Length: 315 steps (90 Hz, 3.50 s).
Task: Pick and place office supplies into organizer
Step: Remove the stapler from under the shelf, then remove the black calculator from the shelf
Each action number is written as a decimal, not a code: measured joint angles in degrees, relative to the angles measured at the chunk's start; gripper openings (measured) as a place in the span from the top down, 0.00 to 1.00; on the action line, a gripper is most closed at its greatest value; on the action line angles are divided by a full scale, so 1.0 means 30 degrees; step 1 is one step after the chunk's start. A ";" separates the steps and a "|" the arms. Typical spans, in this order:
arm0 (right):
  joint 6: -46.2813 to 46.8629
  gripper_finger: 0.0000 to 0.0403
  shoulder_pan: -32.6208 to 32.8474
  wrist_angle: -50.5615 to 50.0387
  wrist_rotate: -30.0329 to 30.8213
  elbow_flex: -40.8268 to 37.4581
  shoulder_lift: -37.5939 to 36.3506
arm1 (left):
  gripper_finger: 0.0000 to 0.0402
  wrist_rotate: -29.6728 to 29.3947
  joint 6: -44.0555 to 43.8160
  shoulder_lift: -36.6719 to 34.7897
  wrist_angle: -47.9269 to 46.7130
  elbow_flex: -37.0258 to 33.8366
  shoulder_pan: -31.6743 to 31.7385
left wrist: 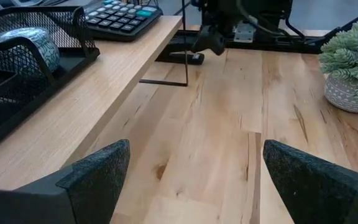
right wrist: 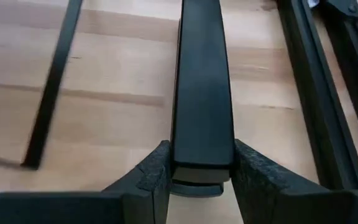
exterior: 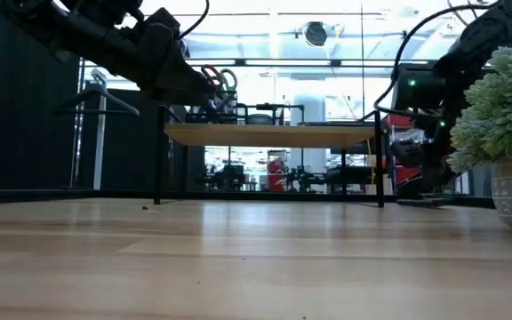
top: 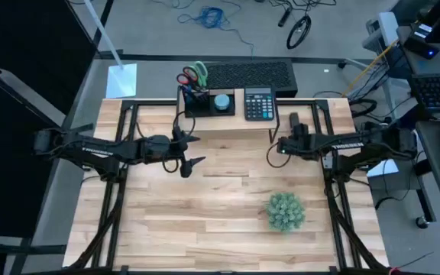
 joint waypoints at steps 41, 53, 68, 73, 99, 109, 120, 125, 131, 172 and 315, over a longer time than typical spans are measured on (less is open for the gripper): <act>-0.1581 0.49 -0.0608 0.0024 -0.1617 0.0005 -0.0102 | 0.11 0.0000 0.0000 0.0000 -0.0006 0.0000 0.0000; -0.2105 0.43 -0.0404 -0.0512 -0.2691 0.0500 -0.0935 | 0.11 0.0000 0.0007 0.0000 -0.0003 0.0000 0.0000; -0.2358 0.41 0.0746 -0.1966 -0.3133 0.1613 -0.2850 | 0.11 0.0000 0.0007 0.0000 0.0000 0.0000 0.0000; -0.2344 0.41 0.1070 -0.2614 -0.3128 0.2075 -0.3447 | 0.11 0.0000 0.0007 0.0000 0.0000 0.0000 0.0000; -0.4127 0.40 0.2518 -0.2751 -0.2958 0.4075 -0.5550 | 0.11 -0.0007 -0.0189 0.0000 -0.0016 0.0005 0.0005; -0.6010 0.40 0.2636 -0.0716 -0.2929 0.4630 -0.5792 | 0.11 -0.0248 -0.0189 0.0000 -0.0531 0.0518 0.0023; -0.9483 0.40 0.2183 0.2560 -0.3162 0.5258 -0.5763 | 0.11 -0.0342 -0.0197 0.0000 -0.1093 0.1294 0.0218; -1.1210 0.40 0.1690 0.3601 -0.3473 0.5787 -0.5655 | 0.11 -0.0006 -0.0199 -0.0007 -0.2311 0.1927 0.0517; -1.2862 0.40 0.0749 0.4298 -0.4418 0.6673 -0.5391 | 0.11 0.0735 -0.0227 -0.0005 -0.4307 0.2755 0.0981; -2.0427 0.40 -0.6539 0.3955 -1.2529 1.4876 0.1097 | 0.11 0.2011 -0.0104 -0.2209 -0.9537 0.3818 0.3506; -2.8723 0.47 -1.3879 -0.2555 -2.6603 2.0164 1.0411 | 0.11 0.2004 -0.0175 -0.2878 -1.1788 0.3789 0.4022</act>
